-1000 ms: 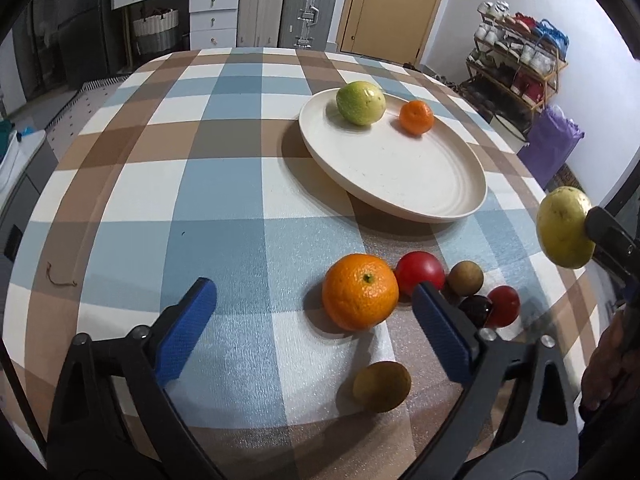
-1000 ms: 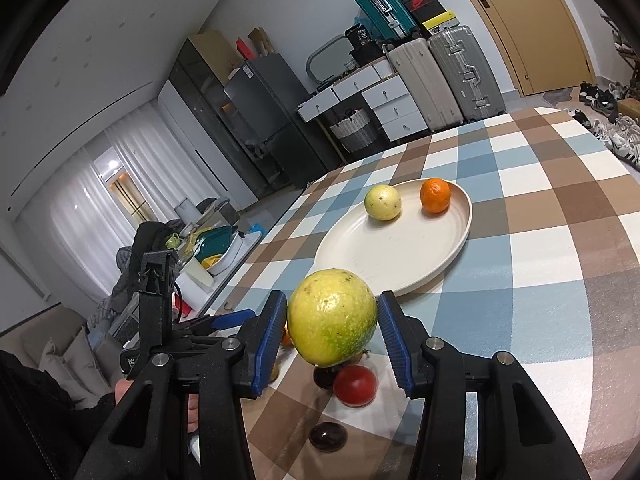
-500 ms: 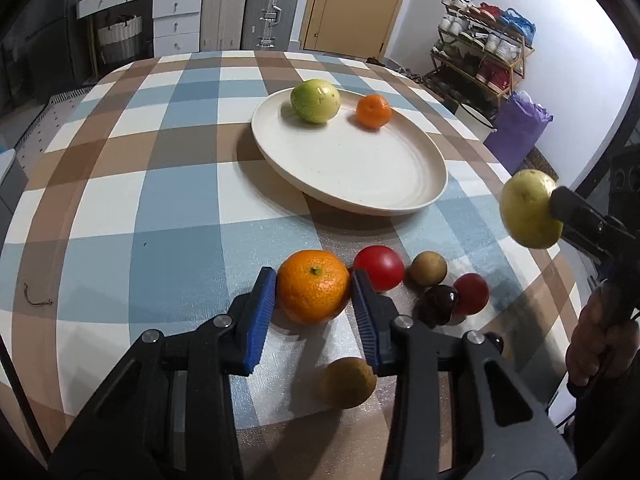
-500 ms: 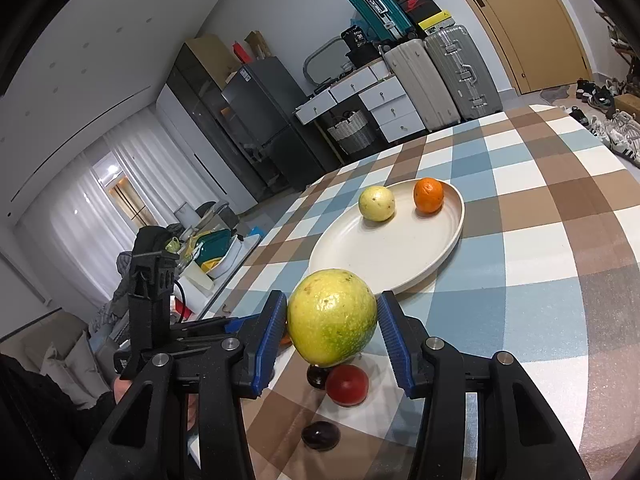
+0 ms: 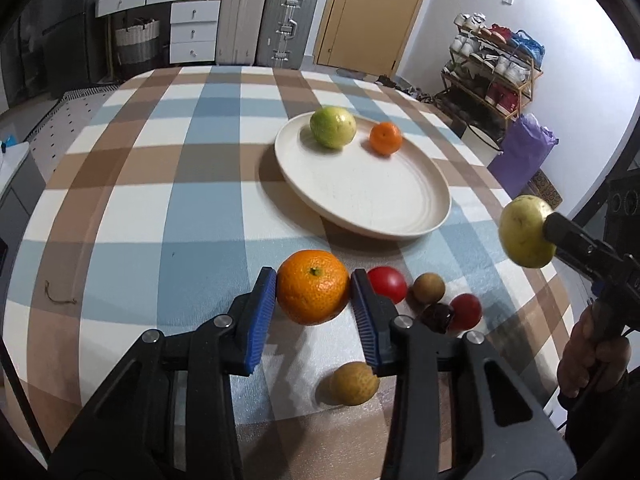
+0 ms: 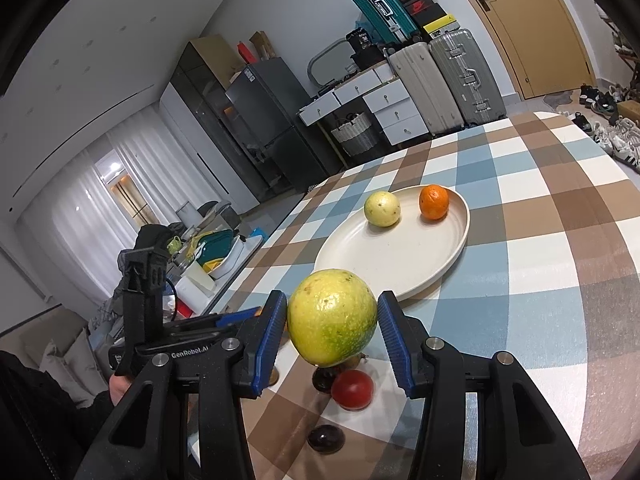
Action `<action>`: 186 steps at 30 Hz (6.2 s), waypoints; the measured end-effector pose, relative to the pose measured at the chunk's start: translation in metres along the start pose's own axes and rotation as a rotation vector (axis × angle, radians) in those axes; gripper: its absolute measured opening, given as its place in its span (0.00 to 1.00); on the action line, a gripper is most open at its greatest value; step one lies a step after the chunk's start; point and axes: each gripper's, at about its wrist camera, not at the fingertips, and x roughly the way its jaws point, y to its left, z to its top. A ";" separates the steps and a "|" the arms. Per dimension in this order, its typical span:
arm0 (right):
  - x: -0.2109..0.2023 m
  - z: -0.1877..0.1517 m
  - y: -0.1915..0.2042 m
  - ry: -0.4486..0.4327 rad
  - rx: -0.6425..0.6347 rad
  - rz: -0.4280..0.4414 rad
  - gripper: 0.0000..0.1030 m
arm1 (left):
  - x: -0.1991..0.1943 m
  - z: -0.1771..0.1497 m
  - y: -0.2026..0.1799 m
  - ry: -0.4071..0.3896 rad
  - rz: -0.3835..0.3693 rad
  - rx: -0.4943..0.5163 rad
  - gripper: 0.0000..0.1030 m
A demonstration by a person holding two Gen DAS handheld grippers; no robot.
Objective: Organize fruits
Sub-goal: 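Carry both fruits onto the plate and open both grippers, then withdraw both grippers from the plate toward the fruits on the cloth, then lower the left gripper onto a brown kiwi and close it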
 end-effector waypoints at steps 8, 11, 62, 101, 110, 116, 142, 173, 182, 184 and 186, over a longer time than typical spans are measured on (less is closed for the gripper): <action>0.008 0.009 0.004 0.004 -0.021 0.006 0.47 | -0.008 0.020 -0.011 -0.034 -0.023 0.017 0.34; 0.013 0.014 0.003 0.007 -0.022 0.012 0.47 | -0.009 0.031 -0.016 -0.043 -0.036 0.026 0.34; 0.100 0.089 -0.087 0.037 0.084 -0.118 0.50 | 0.158 0.149 -0.055 0.114 -0.196 0.055 0.35; 0.018 0.058 -0.008 -0.052 -0.047 -0.177 0.83 | 0.002 0.075 -0.049 -0.060 -0.068 0.048 0.79; 0.003 0.041 0.012 -0.050 -0.072 -0.189 0.90 | -0.016 0.047 -0.041 -0.041 -0.015 0.054 0.87; -0.005 0.030 0.025 -0.050 -0.091 -0.190 0.92 | -0.030 0.023 -0.036 -0.059 0.017 0.047 0.99; -0.014 -0.011 0.037 0.026 -0.122 -0.242 0.94 | -0.002 -0.045 -0.019 0.097 0.115 0.081 0.99; -0.013 -0.027 0.032 0.061 -0.100 -0.249 0.94 | -0.008 -0.052 -0.024 0.084 0.012 0.132 0.24; -0.003 -0.034 0.033 0.110 -0.121 -0.264 0.94 | -0.018 -0.053 -0.022 0.068 0.001 0.116 0.25; 0.001 -0.036 0.032 0.127 -0.124 -0.267 0.94 | -0.021 -0.053 -0.021 0.064 -0.004 0.111 0.25; 0.007 -0.039 0.030 0.154 -0.131 -0.267 0.94 | -0.023 -0.054 -0.021 0.060 -0.008 0.108 0.25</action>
